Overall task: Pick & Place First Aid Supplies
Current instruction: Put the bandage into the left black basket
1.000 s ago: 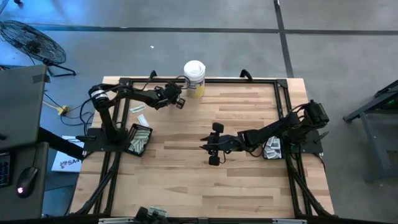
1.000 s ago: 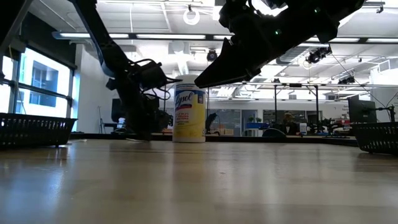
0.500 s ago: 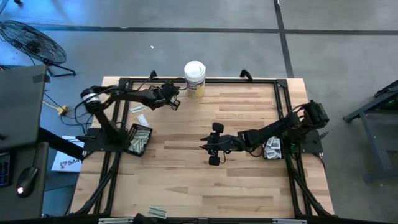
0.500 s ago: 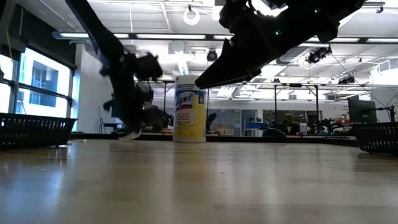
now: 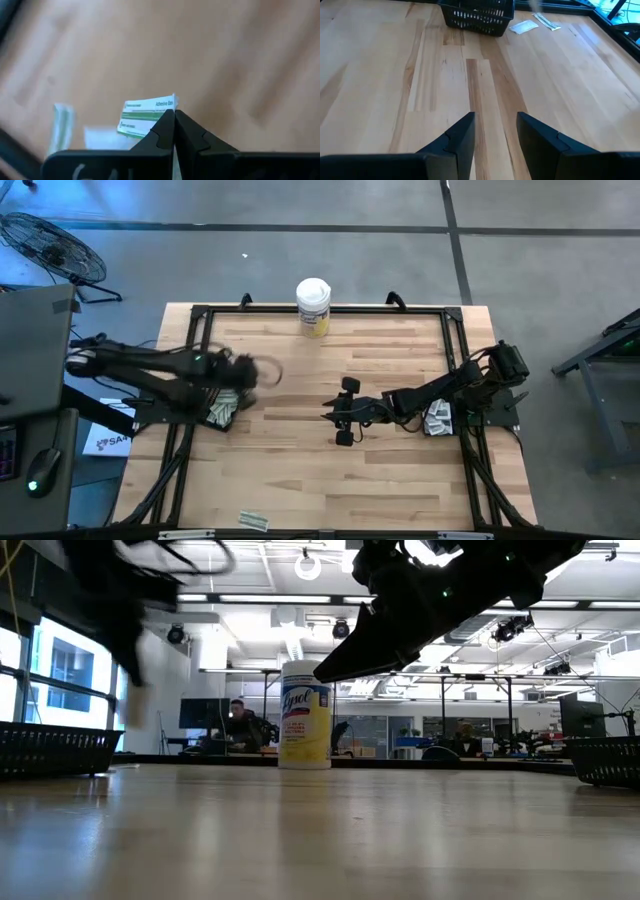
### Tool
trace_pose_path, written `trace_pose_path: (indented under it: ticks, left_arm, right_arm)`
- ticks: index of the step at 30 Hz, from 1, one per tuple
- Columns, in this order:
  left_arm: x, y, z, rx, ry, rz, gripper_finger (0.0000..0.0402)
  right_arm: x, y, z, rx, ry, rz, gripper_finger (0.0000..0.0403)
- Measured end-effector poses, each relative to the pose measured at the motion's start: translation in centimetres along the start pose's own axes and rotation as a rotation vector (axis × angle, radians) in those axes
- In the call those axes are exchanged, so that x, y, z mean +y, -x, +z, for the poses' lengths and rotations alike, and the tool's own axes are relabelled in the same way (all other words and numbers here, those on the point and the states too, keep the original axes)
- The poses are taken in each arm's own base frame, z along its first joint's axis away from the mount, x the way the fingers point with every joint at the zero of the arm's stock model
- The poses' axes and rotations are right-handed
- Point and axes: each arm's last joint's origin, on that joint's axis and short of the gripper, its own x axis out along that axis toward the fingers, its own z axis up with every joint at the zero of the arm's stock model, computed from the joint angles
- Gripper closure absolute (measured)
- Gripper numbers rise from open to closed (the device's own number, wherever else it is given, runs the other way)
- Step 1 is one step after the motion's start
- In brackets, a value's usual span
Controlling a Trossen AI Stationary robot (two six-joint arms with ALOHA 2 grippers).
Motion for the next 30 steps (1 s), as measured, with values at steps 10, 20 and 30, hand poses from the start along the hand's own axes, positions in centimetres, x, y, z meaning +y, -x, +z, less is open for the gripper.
trace_pose_path:
  ticks: [10, 20, 30]
  left_arm:
    - [-1.9, 5.1, -6.2, 0.088, -0.066, -0.188, 0.0402]
    - [-2.4, 3.2, -8.8, 0.149, -0.002, -0.152, 0.0374]
    - [-2.4, 3.1, -8.8, 0.104, -0.017, -0.127, 0.0263]
  right_arm:
    - [-0.6, -0.2, 0.4, -0.037, 0.002, -0.044, 0.0265]
    - [-0.7, -0.2, 0.4, -0.036, 0.005, -0.042, 0.0265]
    - [-0.7, -0.2, 0.7, -0.062, 0.021, -0.044, 0.0265]
